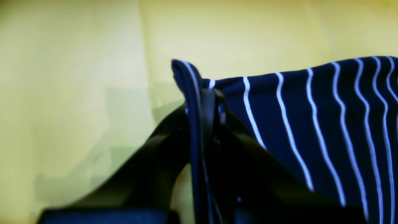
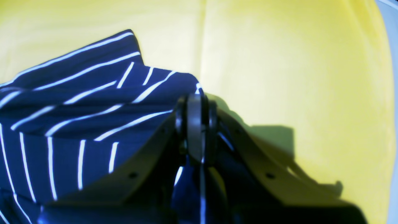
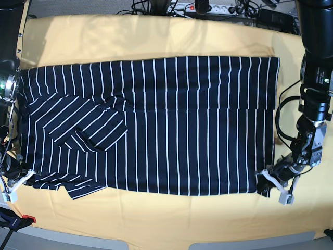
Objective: Fold the T-shirt properly
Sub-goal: 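Pull the pinched shirt edge away from the robot with both grippers, then fold the held edge over the shirt body with both grippers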
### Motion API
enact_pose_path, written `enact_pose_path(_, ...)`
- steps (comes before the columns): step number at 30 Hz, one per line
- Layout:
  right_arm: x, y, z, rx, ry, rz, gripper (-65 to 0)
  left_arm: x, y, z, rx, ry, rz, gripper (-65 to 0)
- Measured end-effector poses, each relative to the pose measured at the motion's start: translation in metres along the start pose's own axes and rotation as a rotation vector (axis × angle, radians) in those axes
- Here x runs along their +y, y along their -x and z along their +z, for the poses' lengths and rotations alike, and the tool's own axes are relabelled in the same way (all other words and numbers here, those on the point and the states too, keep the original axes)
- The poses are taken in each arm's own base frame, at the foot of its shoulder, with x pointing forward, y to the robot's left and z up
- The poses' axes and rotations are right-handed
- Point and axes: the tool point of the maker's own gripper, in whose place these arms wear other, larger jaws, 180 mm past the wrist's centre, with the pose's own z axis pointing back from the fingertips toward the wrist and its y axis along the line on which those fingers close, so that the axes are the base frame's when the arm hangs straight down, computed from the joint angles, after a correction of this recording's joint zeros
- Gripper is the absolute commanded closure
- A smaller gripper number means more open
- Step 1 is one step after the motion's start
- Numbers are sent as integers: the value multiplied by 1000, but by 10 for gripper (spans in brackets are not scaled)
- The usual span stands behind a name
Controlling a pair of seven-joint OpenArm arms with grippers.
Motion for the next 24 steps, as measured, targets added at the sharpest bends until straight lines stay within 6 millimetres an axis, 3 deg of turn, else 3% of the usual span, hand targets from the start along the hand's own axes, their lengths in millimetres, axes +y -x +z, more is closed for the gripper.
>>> enact_pose_path(5,6,2,1,6,-38,22,0,-5,-6,-3,5,10,-29,0)
enact_pose_path(10,17,12,3,58,-112,63,0,-25,14,2,113,138,-64,0)
enact_pose_path(14,20,15,4,79,-130,41,0,-45,17,8,136,258,-26,0)
enact_pose_path(18,20,33,8,162,-147,2,0,-45,30,13,216,272,15,0)
enact_pose_path(21,11,40,17,188,-152,-49,0,-41,28,17,212,272,42,0)
enact_pose_path(24,-6,29,29,148,-139,-86,0,-39,25,21,206,277,67,0)
